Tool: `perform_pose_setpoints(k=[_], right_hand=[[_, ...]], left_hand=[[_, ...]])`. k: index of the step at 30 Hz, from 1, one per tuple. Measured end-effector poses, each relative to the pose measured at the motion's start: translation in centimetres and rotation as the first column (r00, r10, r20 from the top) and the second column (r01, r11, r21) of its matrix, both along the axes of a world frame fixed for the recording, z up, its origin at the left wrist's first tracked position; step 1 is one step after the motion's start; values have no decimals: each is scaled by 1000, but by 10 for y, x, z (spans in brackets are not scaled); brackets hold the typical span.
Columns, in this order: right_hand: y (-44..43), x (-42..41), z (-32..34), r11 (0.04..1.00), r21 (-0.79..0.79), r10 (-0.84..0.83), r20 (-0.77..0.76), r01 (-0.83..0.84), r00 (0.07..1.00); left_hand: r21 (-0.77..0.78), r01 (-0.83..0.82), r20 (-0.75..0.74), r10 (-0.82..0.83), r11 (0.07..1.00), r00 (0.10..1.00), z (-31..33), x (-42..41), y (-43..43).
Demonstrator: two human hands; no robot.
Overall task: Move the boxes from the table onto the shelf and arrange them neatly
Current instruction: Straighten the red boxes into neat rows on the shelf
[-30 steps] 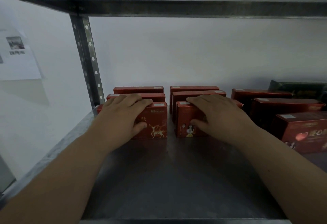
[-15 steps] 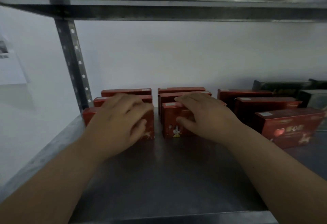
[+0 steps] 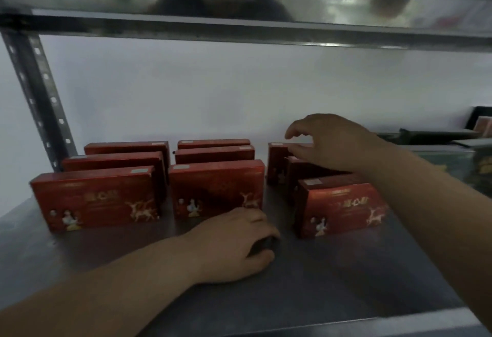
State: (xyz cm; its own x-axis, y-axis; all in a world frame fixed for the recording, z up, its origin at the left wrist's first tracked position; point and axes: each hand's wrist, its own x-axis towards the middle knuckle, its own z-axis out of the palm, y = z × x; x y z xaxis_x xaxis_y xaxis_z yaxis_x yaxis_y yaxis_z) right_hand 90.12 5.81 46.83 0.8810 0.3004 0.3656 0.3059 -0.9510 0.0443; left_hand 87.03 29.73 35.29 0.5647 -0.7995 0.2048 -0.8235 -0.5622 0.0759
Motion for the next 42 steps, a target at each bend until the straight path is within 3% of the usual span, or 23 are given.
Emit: perform_pose_setpoints(k=[4,7,17,22,42], right_hand=[[-30,33,5,996,-87,-18,-109,9,994],[-38,55,2,988,-157,-30,-201,-2,979],[-42,103,5,970,-238,-16,-287,-55,958],[-36,118,1,953,-292,1,-258,-79,966],[-17,133,-4,965,-261,-46,-237,-19,970]], left_hand=[[-74,-58,-113,50,996,992,-6,-4,-10],[-42,-102,-194,92,994,977,-8,-9,-9],[-19,-167,-206,159,986,965,-5,-16,-10],[-26,-182,-223,172,983,959,-4,-17,-10],[-71,-125,-167,111,990,980,-9,-13,-6]])
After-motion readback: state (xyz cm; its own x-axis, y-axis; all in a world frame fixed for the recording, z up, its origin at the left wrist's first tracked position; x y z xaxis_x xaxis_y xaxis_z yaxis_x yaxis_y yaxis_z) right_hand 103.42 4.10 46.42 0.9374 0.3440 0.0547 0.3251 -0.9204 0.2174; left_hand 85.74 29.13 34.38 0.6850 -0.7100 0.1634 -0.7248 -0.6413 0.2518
